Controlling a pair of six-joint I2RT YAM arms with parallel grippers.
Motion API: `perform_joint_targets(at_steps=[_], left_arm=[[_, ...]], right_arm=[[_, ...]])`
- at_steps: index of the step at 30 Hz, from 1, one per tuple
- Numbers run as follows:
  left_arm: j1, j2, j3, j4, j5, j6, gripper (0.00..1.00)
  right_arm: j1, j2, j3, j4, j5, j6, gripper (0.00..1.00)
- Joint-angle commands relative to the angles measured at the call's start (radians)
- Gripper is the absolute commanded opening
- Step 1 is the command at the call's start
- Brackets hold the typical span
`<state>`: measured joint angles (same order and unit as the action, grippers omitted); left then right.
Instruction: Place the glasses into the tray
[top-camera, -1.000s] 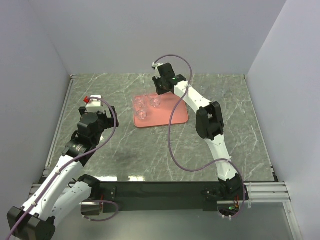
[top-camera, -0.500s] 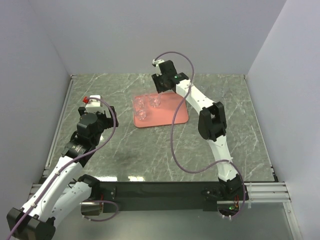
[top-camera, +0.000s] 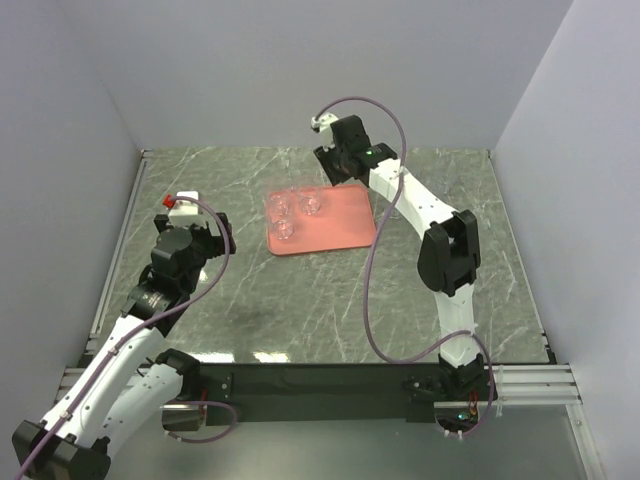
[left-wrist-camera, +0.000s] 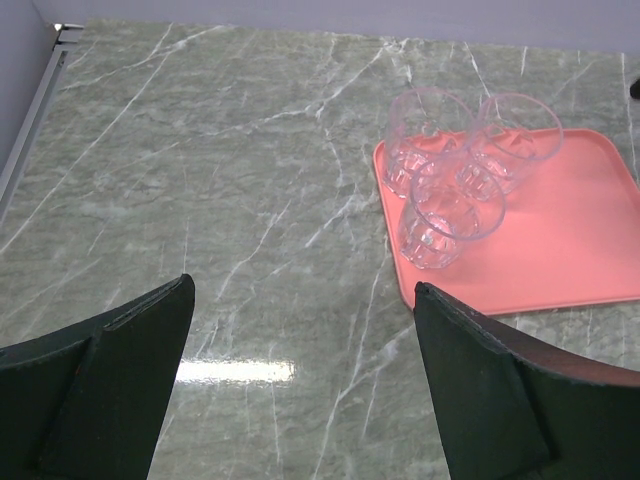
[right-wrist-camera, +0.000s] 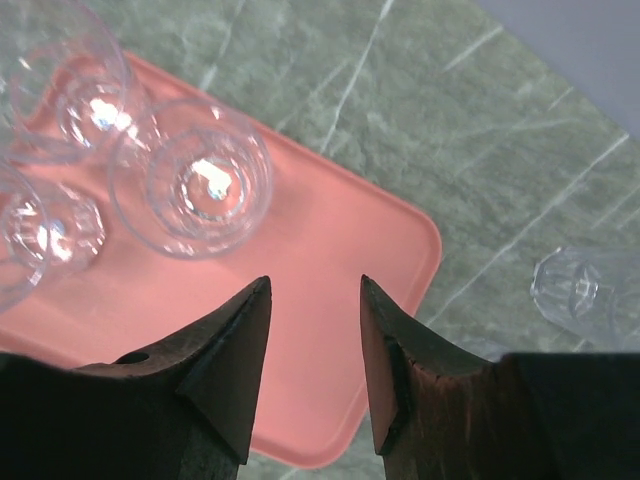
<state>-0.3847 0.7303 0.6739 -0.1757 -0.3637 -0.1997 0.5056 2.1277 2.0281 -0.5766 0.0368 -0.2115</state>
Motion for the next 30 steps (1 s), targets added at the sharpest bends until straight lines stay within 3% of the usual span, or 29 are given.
perform_joint_targets(at_steps=[1,12,30], left_arm=[[0.006,-0.023,-0.005,0.047,0.003,0.014,0.97],[0.004,-0.025,-0.002,0.048,0.019,0.011,0.97],[0.004,-0.020,-0.002,0.047,0.026,0.009,0.97]], right_arm=[[-0.029,-0.074,-0.061,-0.014,0.017,-0.032,0.47],[-0.147,-0.150,-0.221,-0.039,0.060,-0.009,0.43],[-0.226,-0.097,-0.253,-0.091,0.055,-0.005,0.41]])
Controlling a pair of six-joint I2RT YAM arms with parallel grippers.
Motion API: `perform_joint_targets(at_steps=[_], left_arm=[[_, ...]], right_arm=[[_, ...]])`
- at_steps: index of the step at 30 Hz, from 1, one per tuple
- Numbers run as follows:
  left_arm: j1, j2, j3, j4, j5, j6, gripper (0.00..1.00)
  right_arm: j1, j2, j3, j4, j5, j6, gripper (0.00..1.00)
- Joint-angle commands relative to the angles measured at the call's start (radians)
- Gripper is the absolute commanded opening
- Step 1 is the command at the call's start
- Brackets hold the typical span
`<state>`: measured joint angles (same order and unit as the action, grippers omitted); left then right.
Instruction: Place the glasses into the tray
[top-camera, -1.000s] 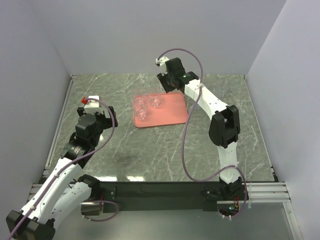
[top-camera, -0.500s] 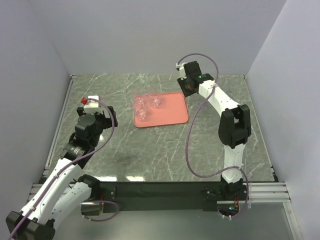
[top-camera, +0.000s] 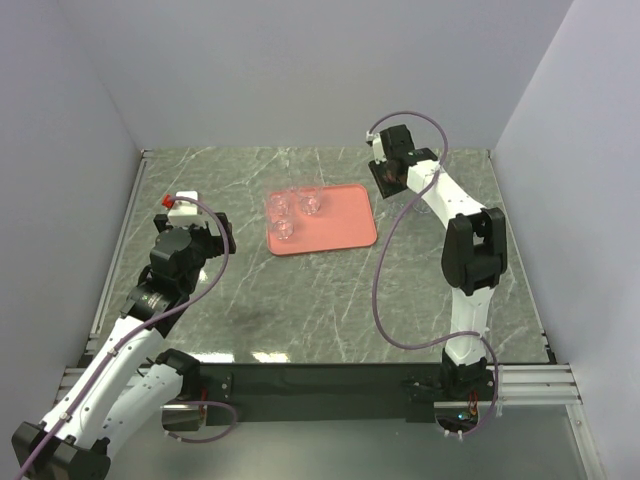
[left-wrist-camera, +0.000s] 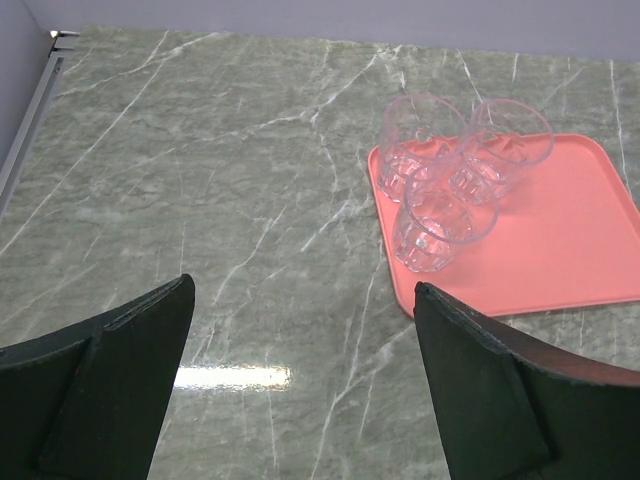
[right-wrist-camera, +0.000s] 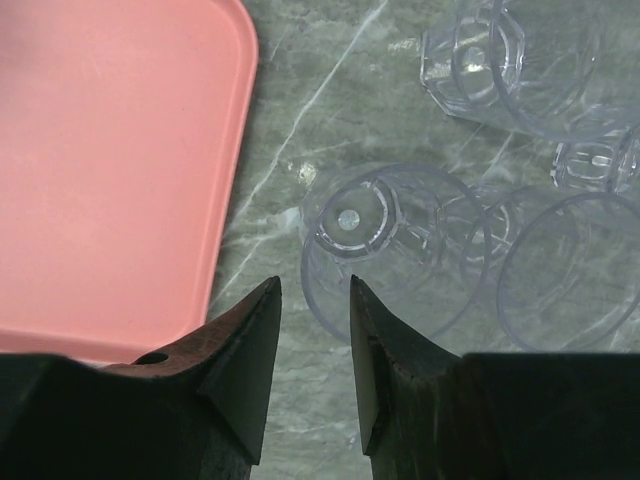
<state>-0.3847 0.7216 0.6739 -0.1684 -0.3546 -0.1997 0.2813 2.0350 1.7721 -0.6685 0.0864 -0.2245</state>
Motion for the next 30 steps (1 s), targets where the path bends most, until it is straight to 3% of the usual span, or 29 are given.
perform_joint_targets(at_steps=[1,12,15,19,30], left_arm=[[0.004,-0.011,-0.002,0.038,0.016,0.009,0.97],[0.004,-0.016,-0.002,0.041,0.017,0.009,0.97],[0.004,-0.017,-0.002,0.040,0.016,0.009,0.97],[0.004,-0.017,-0.004,0.040,0.017,0.009,0.97],[0.004,-0.017,-0.004,0.040,0.020,0.009,0.97]], right_arm=[[-0.002,-0.001,0.003,0.001,0.007,0.008,0.41],[-0.002,0.059,0.012,-0.011,0.013,0.005,0.34],[-0.002,0.070,0.016,-0.014,0.016,0.005,0.24],[-0.002,0.071,0.024,-0.022,0.013,-0.001,0.00],[0.050,-0.028,0.006,-0.016,0.013,-0.090,0.00]])
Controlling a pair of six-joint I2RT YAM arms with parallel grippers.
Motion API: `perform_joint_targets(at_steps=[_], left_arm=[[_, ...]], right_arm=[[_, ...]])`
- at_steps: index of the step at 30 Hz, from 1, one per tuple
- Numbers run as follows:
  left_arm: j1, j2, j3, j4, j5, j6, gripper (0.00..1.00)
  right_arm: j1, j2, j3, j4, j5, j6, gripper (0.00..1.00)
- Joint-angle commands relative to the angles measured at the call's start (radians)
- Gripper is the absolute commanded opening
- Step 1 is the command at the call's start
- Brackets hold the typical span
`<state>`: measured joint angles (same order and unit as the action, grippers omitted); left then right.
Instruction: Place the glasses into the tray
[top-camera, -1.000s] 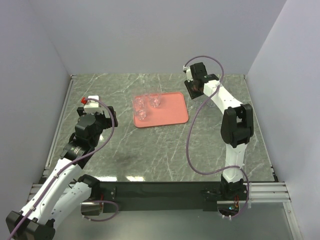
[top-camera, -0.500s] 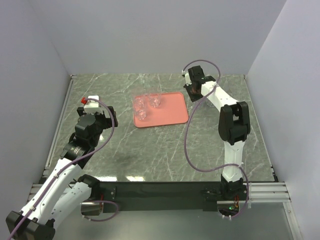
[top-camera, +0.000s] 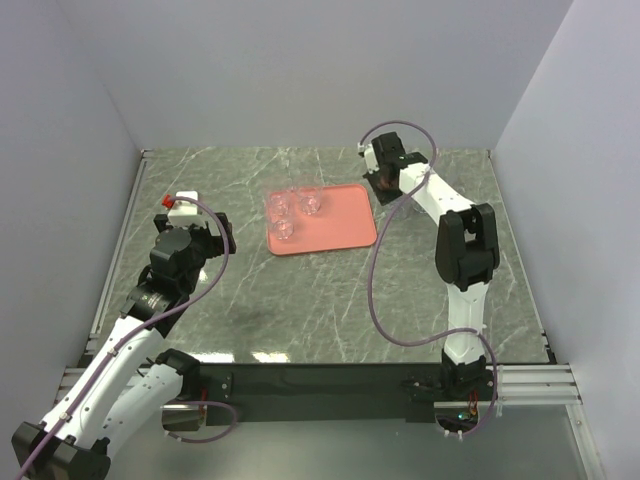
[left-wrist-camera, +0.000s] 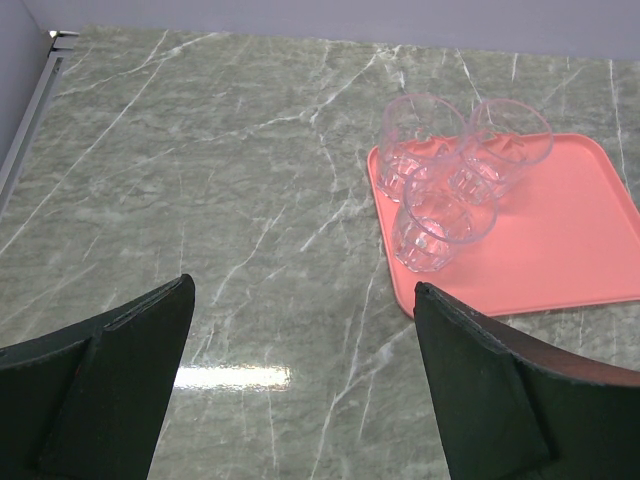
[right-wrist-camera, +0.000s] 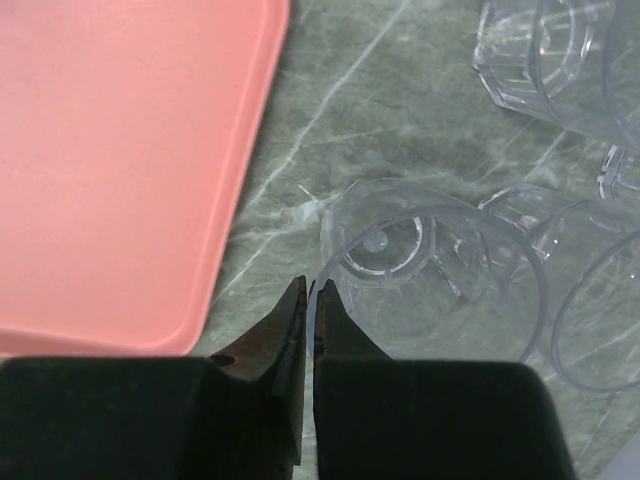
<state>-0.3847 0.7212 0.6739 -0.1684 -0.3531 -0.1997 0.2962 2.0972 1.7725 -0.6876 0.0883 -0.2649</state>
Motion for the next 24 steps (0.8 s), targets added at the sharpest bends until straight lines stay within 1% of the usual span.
perform_joint_targets(at_steps=[1,5,9,14,15,18,24], left_arm=[[0.004,-0.017,-0.002,0.040,0.019,0.009,0.97],[0.004,-0.017,-0.002,0.040,0.020,0.009,0.97],[0.004,-0.019,-0.002,0.040,0.019,0.009,0.97],[0.004,-0.017,-0.004,0.043,0.017,0.011,0.97],[0.006,-0.016,-0.004,0.041,0.016,0.011,0.97],[0.004,-0.013,-0.007,0.043,0.016,0.013,0.97],[0.004,-0.005,-0.005,0.043,0.016,0.014,0.97]], right_arm=[[0.043,-0.106,0.007,0.008,0.014,-0.056,0.00],[0.080,-0.121,0.027,0.003,0.013,-0.071,0.00],[0.113,-0.100,0.073,-0.020,-0.007,-0.073,0.00],[0.133,-0.026,0.182,-0.070,-0.073,-0.062,0.00],[0.135,0.001,0.224,-0.087,-0.114,-0.060,0.00],[0.138,0.043,0.301,-0.112,-0.168,-0.054,0.00],[0.150,0.141,0.387,-0.133,-0.234,-0.040,0.00]])
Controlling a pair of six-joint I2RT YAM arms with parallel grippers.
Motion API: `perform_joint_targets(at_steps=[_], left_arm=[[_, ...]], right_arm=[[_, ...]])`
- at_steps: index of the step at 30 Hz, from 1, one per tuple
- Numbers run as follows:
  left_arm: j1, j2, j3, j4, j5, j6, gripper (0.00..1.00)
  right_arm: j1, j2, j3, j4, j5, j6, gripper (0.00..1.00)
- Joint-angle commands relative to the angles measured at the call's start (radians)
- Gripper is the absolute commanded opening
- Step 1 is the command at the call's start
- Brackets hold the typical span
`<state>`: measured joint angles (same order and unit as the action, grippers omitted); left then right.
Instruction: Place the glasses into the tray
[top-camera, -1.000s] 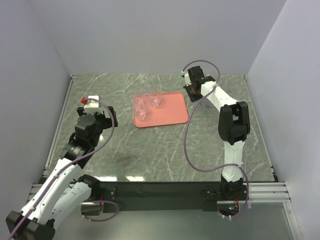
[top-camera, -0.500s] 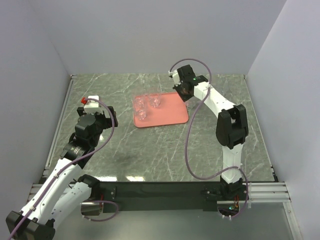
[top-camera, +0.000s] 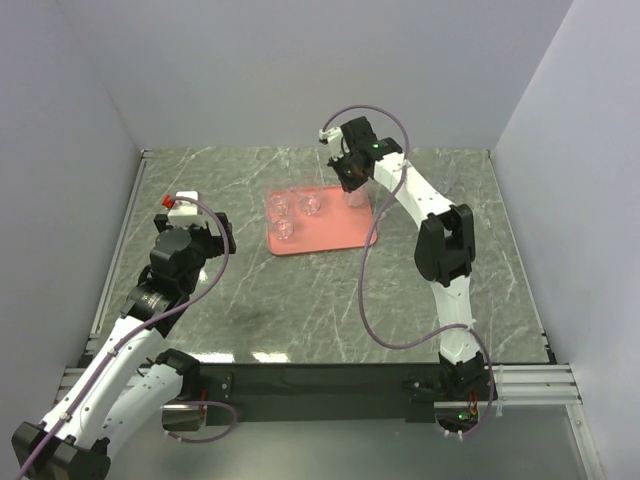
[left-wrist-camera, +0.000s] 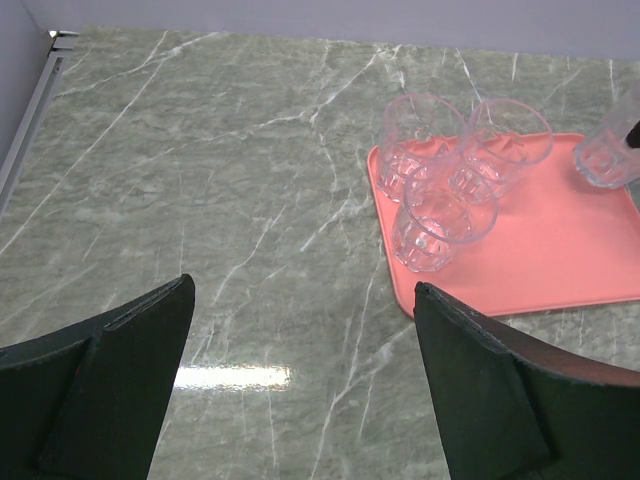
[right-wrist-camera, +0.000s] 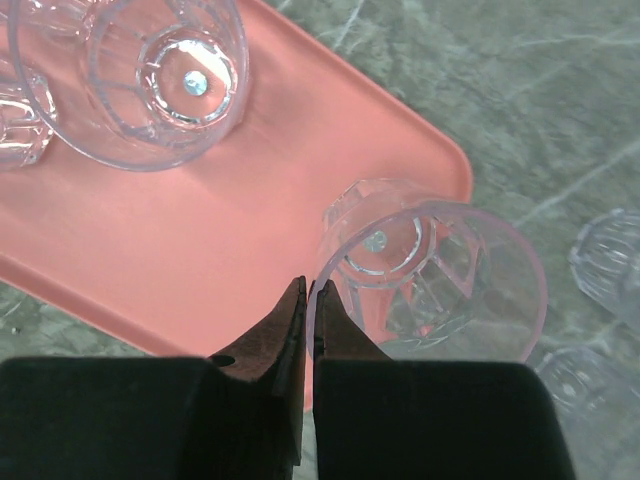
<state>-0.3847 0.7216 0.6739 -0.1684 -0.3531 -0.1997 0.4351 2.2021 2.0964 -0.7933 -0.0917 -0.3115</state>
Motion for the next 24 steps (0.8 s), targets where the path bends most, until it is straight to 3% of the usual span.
perform_joint_targets(at_steps=[1,6,24], left_arm=[[0.004,-0.002,-0.005,0.043,0.017,0.014,0.97],[0.004,0.006,-0.004,0.044,0.022,0.014,0.97],[0.006,0.012,-0.004,0.047,0.031,0.016,0.97]], right_arm=[[0.011,0.045,0.074,-0.029,-0.060,0.009,0.00],[0.014,0.109,0.169,-0.044,-0.100,0.025,0.00],[0.067,0.199,0.280,-0.040,-0.085,0.034,0.00]])
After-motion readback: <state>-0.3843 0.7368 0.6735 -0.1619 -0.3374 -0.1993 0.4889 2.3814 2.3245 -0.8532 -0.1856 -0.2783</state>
